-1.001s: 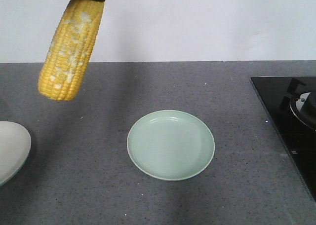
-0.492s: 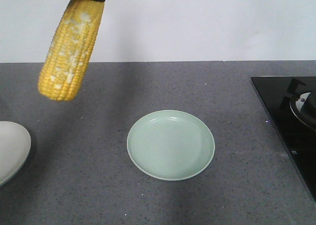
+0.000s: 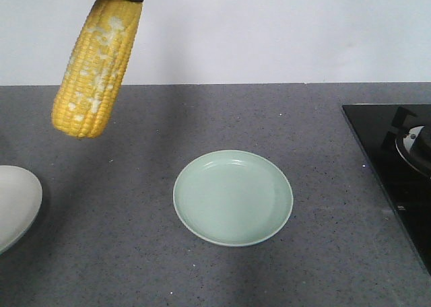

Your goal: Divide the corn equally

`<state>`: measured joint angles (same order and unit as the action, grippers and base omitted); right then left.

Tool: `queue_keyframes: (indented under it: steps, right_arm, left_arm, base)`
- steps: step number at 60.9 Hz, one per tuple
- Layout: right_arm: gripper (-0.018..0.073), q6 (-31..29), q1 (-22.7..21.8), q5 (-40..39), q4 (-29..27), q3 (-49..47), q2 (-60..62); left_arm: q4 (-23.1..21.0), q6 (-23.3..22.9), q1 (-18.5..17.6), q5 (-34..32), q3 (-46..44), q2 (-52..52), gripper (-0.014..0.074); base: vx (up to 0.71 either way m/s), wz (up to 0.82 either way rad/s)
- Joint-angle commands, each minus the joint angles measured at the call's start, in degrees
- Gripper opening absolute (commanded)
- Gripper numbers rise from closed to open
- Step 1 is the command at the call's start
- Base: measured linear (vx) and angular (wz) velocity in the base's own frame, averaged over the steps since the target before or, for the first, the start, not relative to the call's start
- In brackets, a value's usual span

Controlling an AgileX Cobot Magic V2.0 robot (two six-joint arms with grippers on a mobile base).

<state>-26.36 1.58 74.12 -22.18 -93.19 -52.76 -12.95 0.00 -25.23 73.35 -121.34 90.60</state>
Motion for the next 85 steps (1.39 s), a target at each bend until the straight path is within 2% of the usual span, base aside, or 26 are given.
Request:
queue_keyframes:
  steps: [1,17,39,49,60,75,85]
  right_arm:
    - [-0.0001,-0.3,-0.4,-0.5,-1.1,-1.1,0.0]
    - [-0.0001,-0.3,-0.4,-0.9,-1.6,-1.1,-0.2]
    - [-0.0001,-0.3,-0.4,-1.8,-6.7,-1.1,-2.7]
    - [-0.0001,-0.8,-0.4,-2.6,-10.1,-1.1,-5.3]
    - [-0.0001,-4.4,-0.4,-4.1,-17.4,-1.1,-9.7]
    - [-0.0001,-15.2,-0.4,-4.9,-34.7,-1.1,-19.8]
    - [-0.0001,-22.3,-0.4,-4.7,-42.4,-1.1,-27.8]
  left_arm:
    - [-1.0,0.0,-0.1,-1.7,-1.4,-2.1,-0.0006]
    - [-1.0,0.0,-0.1,-1.7,-1.4,-2.0,-0.0008]
    - [-0.9,0.0,-0.1,-1.7,-1.4,-2.0,-0.0008]
    - [3.8,0.0,-0.1,-1.7,-1.4,-2.5,-0.0007]
    - [9.7,0.0,-0.1,-1.7,-1.4,-4.5,-0.0007]
    - [13.9,0.0,-0.1,-1.7,-0.6,-6.8,-0.0007]
    - [18.8,-0.5,-0.1,-1.6,3.8,-8.3,-0.0007]
  base:
    - [0.0,0.0]
    - [0.0,0.0]
    - [0.0,0.0]
    - [0.0,0.0]
    - [0.0,0.0]
    - [0.0,0.0]
    - [0.0,0.0]
